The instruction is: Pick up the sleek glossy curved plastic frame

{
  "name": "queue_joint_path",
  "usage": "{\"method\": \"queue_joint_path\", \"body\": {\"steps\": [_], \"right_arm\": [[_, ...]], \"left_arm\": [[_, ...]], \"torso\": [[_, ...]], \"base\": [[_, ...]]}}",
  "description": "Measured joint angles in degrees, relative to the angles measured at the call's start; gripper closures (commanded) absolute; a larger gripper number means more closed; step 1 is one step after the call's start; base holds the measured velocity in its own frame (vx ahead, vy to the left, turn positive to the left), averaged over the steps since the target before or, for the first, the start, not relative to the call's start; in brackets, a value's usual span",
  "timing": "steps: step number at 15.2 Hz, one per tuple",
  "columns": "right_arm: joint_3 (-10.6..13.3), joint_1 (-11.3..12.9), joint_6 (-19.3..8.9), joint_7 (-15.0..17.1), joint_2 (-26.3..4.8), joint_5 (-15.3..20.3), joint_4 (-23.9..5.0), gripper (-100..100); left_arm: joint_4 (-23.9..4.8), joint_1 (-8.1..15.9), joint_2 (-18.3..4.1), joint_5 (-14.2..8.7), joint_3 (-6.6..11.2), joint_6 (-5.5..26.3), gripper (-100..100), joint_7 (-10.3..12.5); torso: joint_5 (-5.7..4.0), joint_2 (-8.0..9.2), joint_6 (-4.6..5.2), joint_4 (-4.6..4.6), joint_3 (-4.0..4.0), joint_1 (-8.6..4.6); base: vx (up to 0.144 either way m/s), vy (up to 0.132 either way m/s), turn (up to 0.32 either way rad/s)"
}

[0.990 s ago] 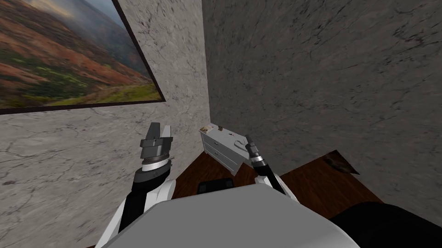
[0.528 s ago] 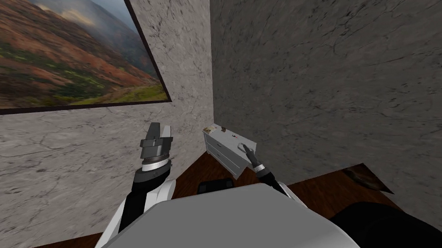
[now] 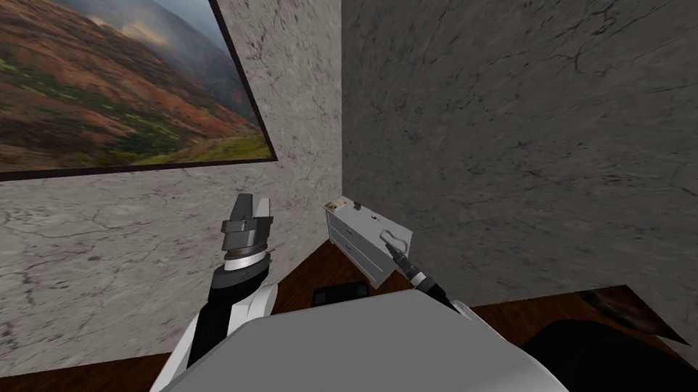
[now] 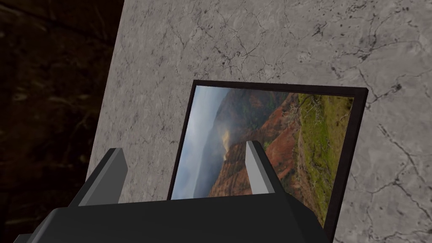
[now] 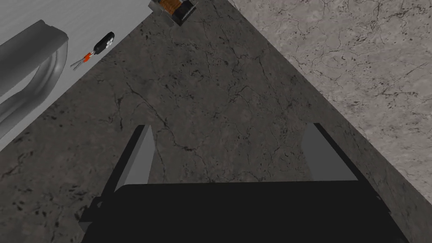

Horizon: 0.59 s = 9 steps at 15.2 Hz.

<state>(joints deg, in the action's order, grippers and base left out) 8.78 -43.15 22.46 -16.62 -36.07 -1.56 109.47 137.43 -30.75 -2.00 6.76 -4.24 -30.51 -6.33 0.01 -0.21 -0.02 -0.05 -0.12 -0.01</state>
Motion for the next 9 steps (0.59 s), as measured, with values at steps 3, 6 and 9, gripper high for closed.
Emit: {"method": "queue_joint_path", "body": {"steps": [3,6,9], "right_arm": [[0.96,-2.39,-0.10,-2.13,-3.67,0.71,-2.74,-100],[1.86,-2.76,-0.35,-3.42,-7.40,1.11,-6.41,-100],[3.08,-4.68,-0.07,-5.78,-10.38,2.01,-9.97,-100]], "left_arm": [[0.00,0.00,0.00,0.00,0.00,0.00,0,0.00],[0.00,0.00,0.00,0.00,0.00,0.00,0,0.00],[0.00,-0.01,0.00,0.00,0.00,0.00,0,0.00]], "torso": [[-0.01,-0.09,0.00,-0.02,-0.05,-0.04],[-0.01,-0.06,0.00,-0.01,-0.04,-0.03],[0.00,-0.09,0.01,-0.02,-0.06,0.01]], "base": [[0.065,-0.009,0.146],[0.060,-0.003,0.186],[0.067,0.002,0.152]]}}
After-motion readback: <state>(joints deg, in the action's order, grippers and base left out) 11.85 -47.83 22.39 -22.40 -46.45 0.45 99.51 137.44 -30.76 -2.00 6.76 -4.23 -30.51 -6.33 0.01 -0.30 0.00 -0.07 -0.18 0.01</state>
